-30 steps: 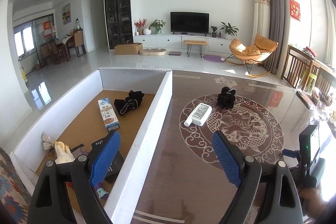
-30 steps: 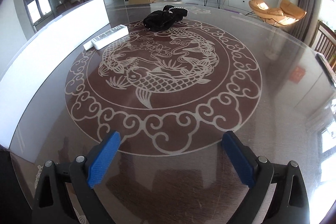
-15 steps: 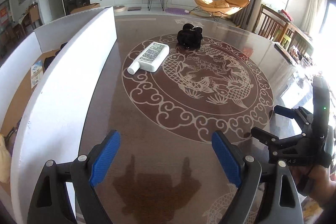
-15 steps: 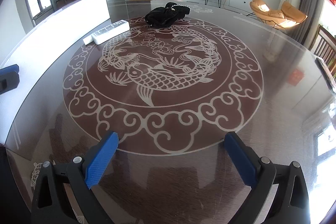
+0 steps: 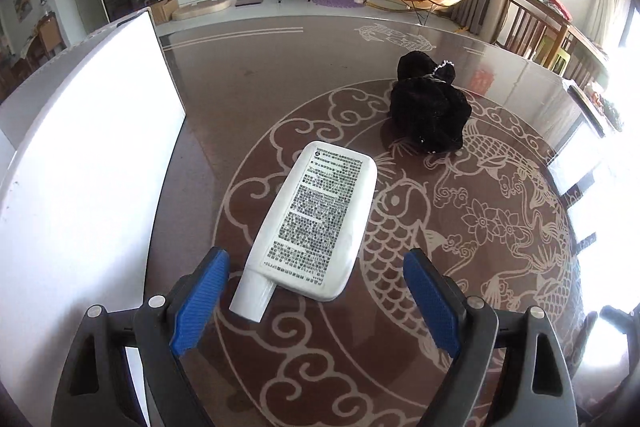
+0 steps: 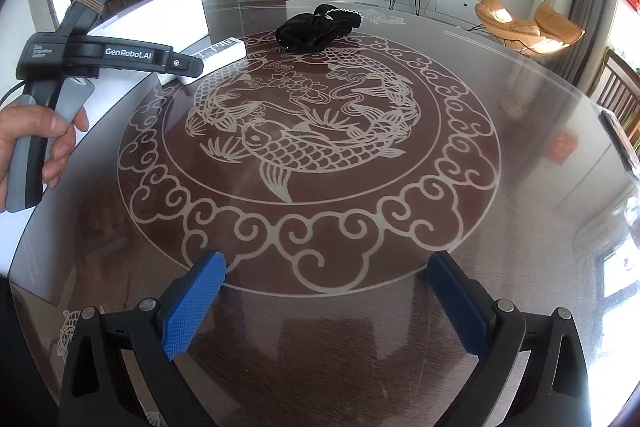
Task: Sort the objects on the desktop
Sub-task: 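Move the left tool onto the white lotion bottle and close on it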
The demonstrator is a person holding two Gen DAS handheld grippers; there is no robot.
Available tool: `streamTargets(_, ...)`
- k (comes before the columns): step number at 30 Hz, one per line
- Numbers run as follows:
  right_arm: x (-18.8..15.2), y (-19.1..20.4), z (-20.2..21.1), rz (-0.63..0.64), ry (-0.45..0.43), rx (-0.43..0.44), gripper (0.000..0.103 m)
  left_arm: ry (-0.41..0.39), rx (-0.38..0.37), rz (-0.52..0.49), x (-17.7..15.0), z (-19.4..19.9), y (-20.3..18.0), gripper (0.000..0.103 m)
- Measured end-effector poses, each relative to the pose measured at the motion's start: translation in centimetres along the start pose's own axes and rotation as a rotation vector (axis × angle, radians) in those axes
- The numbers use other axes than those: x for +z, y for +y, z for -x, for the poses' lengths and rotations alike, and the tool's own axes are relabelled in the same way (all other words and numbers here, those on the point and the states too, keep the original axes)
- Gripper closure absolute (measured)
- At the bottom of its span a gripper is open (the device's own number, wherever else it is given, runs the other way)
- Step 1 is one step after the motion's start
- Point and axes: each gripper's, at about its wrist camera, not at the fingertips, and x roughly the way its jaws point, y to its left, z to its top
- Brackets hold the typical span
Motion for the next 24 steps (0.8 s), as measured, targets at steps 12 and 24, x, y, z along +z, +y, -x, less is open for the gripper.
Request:
streamTargets(12, 0.0, -0.1, 0.1, -0.002, -0.004, -0.023, 0.002, -0.017, 0.001, -0.037, 1.5, -1.6, -1.0, 0.000)
streamTargets(24, -0.1, 0.0, 0.1, 0.001, -0.006, -0.040, 0.002, -0.101, 0.051, 0.013, -1.3, 1.0, -1.1, 0.051)
